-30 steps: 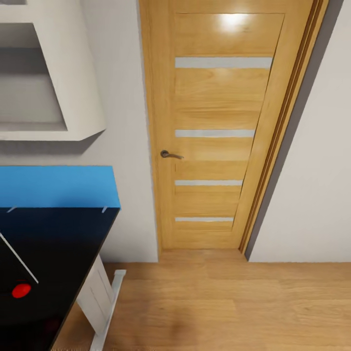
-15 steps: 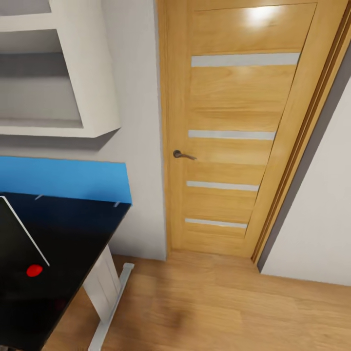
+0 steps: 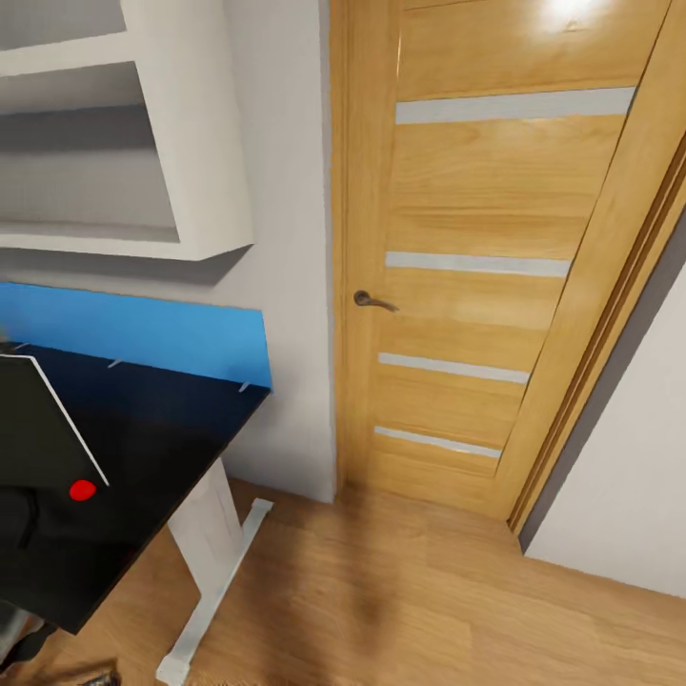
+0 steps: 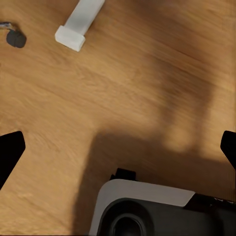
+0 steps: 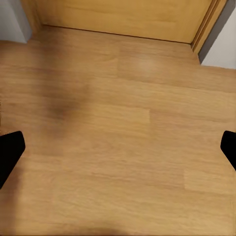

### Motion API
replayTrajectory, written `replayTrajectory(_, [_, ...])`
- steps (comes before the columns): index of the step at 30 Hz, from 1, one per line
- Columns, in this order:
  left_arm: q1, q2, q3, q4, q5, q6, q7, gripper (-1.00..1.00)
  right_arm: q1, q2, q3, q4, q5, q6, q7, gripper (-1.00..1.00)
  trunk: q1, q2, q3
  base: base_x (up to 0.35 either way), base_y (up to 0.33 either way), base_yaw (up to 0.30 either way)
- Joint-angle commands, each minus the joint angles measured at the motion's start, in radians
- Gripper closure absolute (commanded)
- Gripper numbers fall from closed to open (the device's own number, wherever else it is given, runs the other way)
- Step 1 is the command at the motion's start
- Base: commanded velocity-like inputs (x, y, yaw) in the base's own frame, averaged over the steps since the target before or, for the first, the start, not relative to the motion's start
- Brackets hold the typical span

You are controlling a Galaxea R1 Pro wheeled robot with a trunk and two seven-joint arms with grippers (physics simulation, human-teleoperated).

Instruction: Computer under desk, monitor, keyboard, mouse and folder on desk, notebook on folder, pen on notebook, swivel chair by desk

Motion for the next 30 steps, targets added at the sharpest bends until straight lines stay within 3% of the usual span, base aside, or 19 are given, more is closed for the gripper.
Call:
replayTrajectory(1, [-0.001, 0.000, 0.000, 0.001, 0.001, -0.004, 0.001, -1.00, 0.000, 0.000, 0.000, 0.000, 0.004, -0.002, -0.005, -1.00, 0.000, -0.001, -0.002, -0.075, -0.236, 0.263])
replayTrajectory(30, [-0.001, -0.003, -0.003, 0.001, -0.006, -0.006, -0.003, -1.00, 0.000, 0.003, 0.006, 0.001, 0.009, -0.003, -0.003, -1.00, 0.000, -0.001, -0.024, -0.088, -0.189, 0.263])
